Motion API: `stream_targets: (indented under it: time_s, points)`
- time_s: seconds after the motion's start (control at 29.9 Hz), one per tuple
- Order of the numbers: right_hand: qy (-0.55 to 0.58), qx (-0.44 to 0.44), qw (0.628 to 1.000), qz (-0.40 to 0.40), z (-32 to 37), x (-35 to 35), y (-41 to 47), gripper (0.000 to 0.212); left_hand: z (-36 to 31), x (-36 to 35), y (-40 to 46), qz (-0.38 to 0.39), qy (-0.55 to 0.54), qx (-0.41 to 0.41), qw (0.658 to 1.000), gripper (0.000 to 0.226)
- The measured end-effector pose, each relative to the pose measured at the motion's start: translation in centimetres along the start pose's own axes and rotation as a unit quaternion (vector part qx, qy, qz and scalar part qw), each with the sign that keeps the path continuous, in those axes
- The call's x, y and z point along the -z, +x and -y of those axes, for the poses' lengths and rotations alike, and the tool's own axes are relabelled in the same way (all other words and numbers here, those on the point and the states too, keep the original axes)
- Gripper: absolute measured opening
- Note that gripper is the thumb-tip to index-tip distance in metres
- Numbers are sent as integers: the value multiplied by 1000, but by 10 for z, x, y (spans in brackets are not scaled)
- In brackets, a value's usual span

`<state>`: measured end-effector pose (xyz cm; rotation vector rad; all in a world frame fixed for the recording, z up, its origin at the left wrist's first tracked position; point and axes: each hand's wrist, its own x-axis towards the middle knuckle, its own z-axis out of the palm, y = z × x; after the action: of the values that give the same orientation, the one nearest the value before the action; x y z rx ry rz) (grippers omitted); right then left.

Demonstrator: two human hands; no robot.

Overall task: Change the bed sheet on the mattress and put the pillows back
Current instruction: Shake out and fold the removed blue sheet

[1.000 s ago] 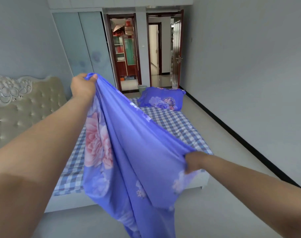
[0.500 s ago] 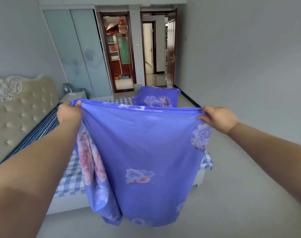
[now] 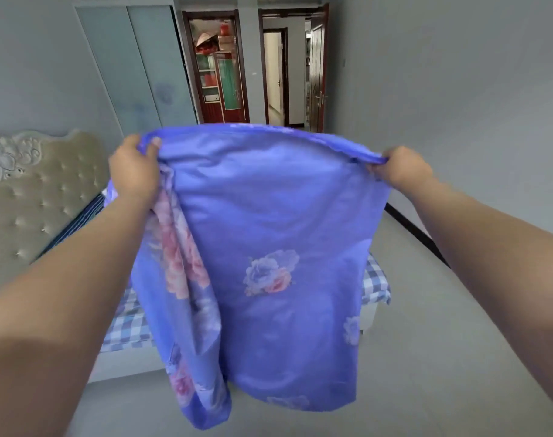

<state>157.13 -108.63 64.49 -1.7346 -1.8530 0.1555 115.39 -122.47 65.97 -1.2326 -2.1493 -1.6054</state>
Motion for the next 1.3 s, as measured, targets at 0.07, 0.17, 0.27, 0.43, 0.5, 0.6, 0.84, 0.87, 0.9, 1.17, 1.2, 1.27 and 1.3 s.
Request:
stream_targets:
  time_s: [0.07,0.17,0.27,0.43,0.5,0.6,0.84,0.87,0.9,1.17,1.2,1.27,1.3]
  points:
    - [-119,-7,990,77,-13,-5,-5,28,26,-5,-11,155,135,55,977,33]
    - [-139,19,989,35,-21,-5,-7,30,50,-13,-23,106,76,99,986,35]
    - [-109,7,992,63,-17,3,-4,44,53,-17,-24,91,31,113,989,34]
    - [-22,32,988,151,-18,11,-8,54,62,-19,-11,102,34,128,986,31]
    - [56,24,979,194,-19,7,-17,47,69,-20,-13,108,46,150,982,41]
    - [189,-11,947,260,-24,-5,-26,36,78,-23,-19,125,69,190,971,40]
    - [254,-74,900,345,-13,-45,-41,37,79,-48,-36,217,121,272,929,53]
    - [292,-56,878,374,0,-46,-46,42,69,-55,-39,234,127,258,929,52]
    - [321,-19,857,403,16,-44,-55,40,56,-64,-42,247,119,237,932,51]
    - [117,335,829,433,114,-17,-108,46,-55,-107,-63,431,-105,90,892,31]
    - [84,356,853,373,116,-16,-109,40,-62,-103,-64,449,-129,84,880,30]
    - [60,366,899,231,114,-17,-111,21,-71,-90,-69,470,-146,70,868,27]
    - [55,361,917,162,112,-19,-113,17,-75,-84,-72,483,-153,66,860,24]
